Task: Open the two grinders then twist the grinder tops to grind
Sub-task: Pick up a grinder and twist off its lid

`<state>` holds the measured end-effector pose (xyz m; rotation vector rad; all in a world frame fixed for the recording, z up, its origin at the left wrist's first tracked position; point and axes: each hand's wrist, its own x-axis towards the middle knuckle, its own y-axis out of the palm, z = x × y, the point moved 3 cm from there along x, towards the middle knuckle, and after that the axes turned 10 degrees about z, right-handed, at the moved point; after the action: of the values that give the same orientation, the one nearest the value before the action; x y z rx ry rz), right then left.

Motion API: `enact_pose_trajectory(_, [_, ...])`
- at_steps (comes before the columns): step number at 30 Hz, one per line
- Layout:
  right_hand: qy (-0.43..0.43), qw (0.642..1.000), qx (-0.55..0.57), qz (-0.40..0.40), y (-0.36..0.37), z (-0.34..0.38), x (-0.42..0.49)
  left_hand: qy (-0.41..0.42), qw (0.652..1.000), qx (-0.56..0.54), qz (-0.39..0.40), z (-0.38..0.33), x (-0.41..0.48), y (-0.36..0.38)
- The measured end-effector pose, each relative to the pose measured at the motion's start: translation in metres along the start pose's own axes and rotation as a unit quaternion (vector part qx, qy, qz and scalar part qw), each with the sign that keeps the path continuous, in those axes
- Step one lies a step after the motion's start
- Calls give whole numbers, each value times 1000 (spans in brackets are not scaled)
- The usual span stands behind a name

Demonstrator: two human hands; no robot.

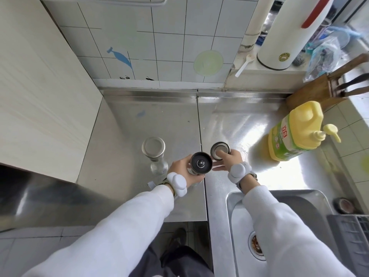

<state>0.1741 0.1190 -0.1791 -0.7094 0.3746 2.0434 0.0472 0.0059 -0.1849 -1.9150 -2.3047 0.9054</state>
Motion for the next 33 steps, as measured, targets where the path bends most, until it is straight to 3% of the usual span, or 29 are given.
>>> enact_pose_trajectory(12, [137,974,170,-57,-6,-79,14,-3,1000,-7,-3,0,1,3])
enact_pose_trajectory(26, [153,966,202,-54,1,-94,18,-9,1000,-18,6,2,2,3])
enact_pose_trajectory(33, [170,957,206,-114,-4,-107,17,-48,998,28,24,-7,0,7])
